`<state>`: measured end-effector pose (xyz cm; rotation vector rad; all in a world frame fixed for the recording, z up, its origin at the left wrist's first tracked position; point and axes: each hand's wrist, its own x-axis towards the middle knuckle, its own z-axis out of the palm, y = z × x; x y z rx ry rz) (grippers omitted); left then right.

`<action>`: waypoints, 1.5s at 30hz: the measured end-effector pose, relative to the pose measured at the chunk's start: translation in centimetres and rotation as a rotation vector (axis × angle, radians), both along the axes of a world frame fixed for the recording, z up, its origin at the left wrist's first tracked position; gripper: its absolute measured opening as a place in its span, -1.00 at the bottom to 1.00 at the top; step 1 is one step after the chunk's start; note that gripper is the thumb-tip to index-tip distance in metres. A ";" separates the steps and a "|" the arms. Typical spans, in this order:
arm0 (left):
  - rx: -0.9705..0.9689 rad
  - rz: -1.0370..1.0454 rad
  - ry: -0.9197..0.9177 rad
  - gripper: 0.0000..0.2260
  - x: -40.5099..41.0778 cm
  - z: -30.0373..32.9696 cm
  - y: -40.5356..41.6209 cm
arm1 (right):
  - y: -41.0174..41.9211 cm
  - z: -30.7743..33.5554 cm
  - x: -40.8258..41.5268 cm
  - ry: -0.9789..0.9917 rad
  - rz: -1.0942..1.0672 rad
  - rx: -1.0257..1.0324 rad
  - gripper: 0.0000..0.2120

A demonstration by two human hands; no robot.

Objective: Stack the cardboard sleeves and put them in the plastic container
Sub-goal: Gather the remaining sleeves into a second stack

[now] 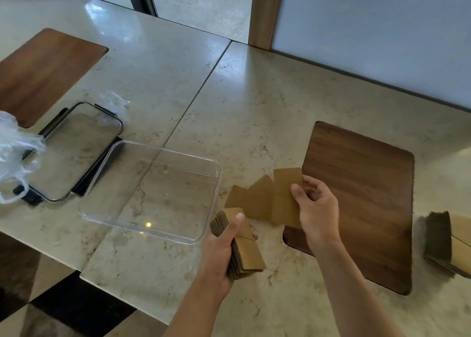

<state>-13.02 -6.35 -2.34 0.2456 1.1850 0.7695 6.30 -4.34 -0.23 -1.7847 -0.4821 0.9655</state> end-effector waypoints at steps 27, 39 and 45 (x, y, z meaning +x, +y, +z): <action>-0.025 -0.010 -0.045 -0.54 0.6 0.1 -0.2 | -3.4 -1.2 1.7 -0.008 0.177 -0.123 -0.88; 0.061 -0.255 -0.107 -0.68 4.3 0.8 1.5 | -5.2 2.0 4.0 0.373 0.087 0.112 -0.78; 0.087 -0.405 -0.110 -0.37 5.6 1.1 1.8 | -6.9 3.7 5.1 0.281 0.263 0.087 -0.61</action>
